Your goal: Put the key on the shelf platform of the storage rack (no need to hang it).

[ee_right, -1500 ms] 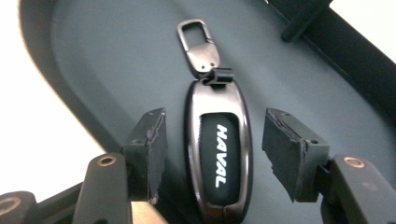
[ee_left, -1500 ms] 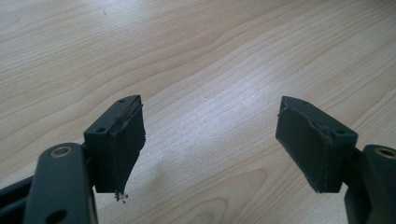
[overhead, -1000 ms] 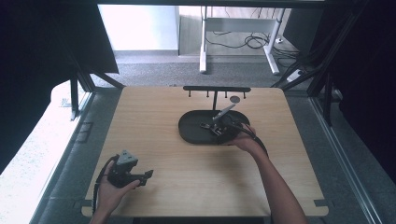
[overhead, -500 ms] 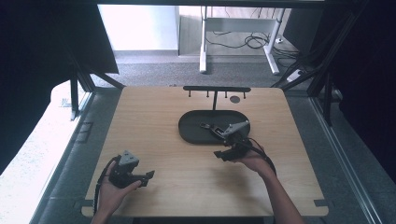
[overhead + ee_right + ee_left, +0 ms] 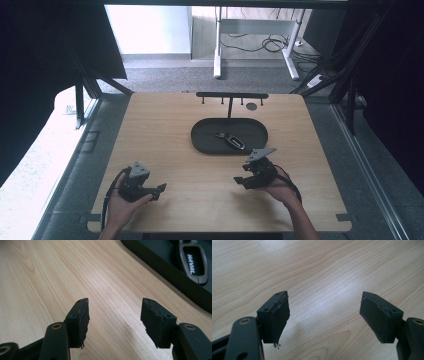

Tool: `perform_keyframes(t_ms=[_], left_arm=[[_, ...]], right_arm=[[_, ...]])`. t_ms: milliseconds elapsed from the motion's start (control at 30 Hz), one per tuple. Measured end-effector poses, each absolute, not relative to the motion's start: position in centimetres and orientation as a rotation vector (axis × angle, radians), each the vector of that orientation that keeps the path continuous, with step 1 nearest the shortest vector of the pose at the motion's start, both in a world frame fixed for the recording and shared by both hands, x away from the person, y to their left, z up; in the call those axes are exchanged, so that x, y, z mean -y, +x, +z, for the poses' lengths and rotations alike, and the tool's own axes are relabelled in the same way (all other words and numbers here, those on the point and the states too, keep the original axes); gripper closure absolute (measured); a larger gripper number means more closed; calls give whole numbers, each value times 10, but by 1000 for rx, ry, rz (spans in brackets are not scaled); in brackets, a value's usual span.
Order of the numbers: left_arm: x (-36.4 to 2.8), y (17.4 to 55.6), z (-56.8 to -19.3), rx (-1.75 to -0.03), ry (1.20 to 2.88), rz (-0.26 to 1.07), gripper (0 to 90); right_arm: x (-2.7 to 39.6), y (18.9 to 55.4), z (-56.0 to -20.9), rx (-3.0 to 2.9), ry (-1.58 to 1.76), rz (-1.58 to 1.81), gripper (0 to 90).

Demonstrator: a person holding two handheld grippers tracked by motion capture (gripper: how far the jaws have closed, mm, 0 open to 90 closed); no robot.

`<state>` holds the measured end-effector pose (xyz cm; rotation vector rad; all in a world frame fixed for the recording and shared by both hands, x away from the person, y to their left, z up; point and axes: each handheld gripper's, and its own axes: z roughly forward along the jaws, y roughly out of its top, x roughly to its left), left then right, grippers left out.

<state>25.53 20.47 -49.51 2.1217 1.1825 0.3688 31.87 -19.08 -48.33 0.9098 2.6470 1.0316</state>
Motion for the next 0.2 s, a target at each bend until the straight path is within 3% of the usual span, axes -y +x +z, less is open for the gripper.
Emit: perform_keyframes(t_ms=[200], left_arm=[[-203,255,-495,-1175,2129,366,241]], right_arm=[[196,316,-482,-2618,916,1053,398]])
